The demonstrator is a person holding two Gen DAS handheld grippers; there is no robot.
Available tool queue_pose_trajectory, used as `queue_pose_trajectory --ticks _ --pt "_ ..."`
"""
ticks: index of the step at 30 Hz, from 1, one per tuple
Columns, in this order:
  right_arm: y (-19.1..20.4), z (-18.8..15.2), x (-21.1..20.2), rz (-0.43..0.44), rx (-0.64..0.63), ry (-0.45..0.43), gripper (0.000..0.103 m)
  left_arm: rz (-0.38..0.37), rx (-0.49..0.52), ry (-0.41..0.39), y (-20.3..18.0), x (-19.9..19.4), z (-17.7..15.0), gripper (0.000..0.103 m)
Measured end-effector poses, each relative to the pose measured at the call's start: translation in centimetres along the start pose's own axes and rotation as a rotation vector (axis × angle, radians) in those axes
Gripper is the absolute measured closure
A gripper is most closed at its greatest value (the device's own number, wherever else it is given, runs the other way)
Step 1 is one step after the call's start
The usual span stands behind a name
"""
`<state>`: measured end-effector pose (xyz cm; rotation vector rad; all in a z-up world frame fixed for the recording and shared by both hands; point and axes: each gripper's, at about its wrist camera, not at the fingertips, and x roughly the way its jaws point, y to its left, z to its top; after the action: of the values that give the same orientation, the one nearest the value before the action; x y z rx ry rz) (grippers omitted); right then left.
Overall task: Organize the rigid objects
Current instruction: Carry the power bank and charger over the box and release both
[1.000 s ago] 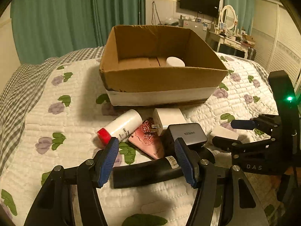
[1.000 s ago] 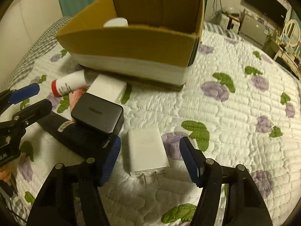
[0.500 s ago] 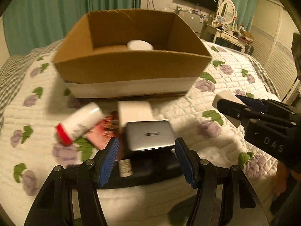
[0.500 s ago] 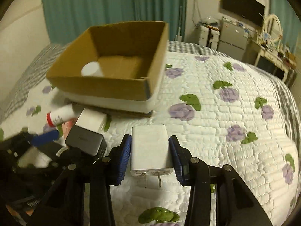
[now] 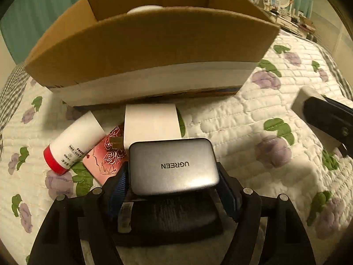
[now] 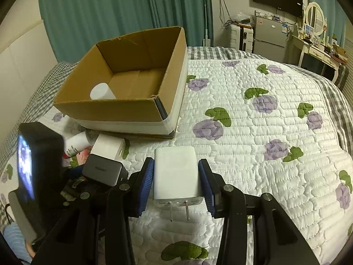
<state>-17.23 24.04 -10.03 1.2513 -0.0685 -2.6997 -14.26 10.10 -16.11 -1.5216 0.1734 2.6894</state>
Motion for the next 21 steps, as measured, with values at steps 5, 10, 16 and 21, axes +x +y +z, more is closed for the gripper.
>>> queue_pose_trajectory --ticks 5,10,16,21 --pt "0.2 -0.1 0.1 -0.009 -0.013 0.006 0.062 -0.036 -0.010 -0.021 0.6 -0.4 -0.2 0.030" --pt "0.4 -0.2 -0.4 -0.027 -0.023 -0.012 0.062 -0.062 -0.021 -0.066 1.3 -2.3 -0.7 0.034" --pt "1.4 0.3 -2.5 -0.050 -0.055 -0.064 0.062 -0.125 -0.026 -0.152 2.8 -6.8 -1.1 0.035" --pt "2.4 2.3 -5.4 -0.051 -0.082 -0.133 0.062 -0.148 -0.015 -0.223 3.6 -10.5 0.1 0.036"
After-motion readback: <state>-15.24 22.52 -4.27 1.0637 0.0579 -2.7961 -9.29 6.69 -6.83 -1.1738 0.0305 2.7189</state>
